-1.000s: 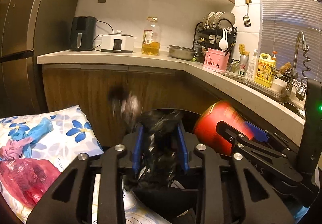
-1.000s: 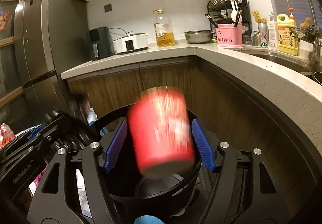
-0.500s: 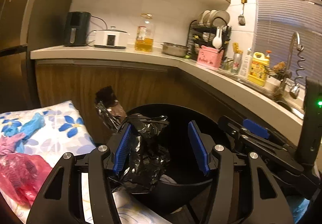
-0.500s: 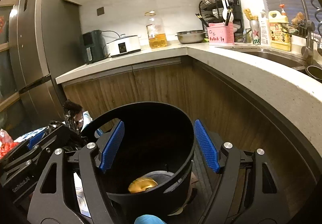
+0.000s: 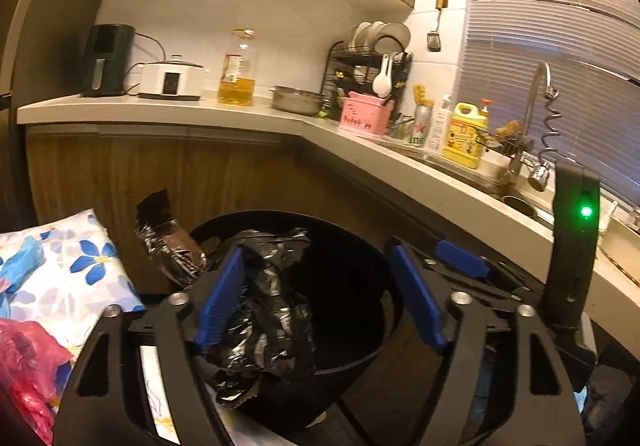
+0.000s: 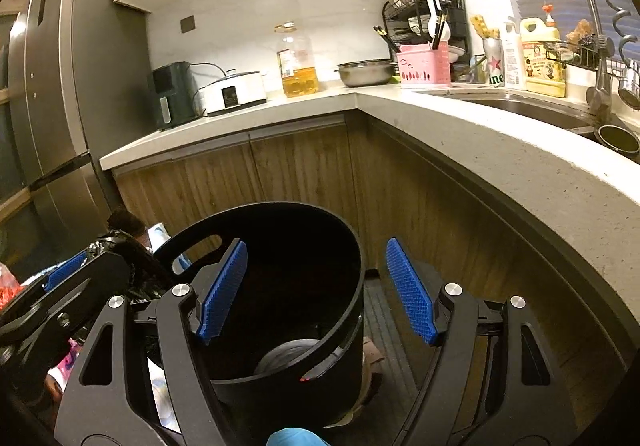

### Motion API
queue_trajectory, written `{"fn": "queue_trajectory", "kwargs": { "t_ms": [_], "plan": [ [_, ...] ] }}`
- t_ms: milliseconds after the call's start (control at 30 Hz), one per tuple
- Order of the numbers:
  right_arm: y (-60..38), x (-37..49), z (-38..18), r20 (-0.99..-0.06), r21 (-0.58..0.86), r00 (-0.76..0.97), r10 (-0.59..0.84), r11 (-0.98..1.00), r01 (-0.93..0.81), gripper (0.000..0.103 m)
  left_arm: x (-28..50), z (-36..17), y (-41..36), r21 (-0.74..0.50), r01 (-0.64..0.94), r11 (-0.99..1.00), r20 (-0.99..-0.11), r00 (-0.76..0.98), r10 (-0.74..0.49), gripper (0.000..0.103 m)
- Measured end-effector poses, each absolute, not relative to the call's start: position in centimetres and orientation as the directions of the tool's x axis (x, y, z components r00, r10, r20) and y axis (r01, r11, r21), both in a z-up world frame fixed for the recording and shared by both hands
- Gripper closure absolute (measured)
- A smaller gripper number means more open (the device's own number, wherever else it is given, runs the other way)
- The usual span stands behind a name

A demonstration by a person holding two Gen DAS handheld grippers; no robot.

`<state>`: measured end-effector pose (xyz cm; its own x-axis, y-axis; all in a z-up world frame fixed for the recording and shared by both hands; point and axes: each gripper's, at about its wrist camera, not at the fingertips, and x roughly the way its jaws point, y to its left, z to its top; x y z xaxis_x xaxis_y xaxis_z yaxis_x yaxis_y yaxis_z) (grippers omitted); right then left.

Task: Collect trash
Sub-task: 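Open the right tool to drop the cup while the left tool drops the black bag into the bin, then move both tools back over the table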

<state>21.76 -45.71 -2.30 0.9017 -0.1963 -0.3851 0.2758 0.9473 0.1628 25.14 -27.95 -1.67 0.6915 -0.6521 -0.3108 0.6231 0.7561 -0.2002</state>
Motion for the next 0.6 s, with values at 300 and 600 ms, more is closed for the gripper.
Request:
{"fn": "queue_trajectory", "kwargs": {
  "t_ms": [300, 600],
  "plan": [
    [-46.6, 21.5, -2.7, -0.393, 0.167, 0.893, -0.22, 0.938, 0.304, 0.031, 26.2, -2.0, -27.5, -0.252, 0.641, 0.725, -0.339, 0.643, -0.687, 0.015],
    [-46.9, 21.2, -2.9, -0.392, 0.155, 0.889, -0.239, 0.935, 0.32, 0.031, 25.7, -2.0, -27.9, -0.267, 0.679, 0.684, -0.317, 0.608, -0.728, 0.007]
  ]
}}
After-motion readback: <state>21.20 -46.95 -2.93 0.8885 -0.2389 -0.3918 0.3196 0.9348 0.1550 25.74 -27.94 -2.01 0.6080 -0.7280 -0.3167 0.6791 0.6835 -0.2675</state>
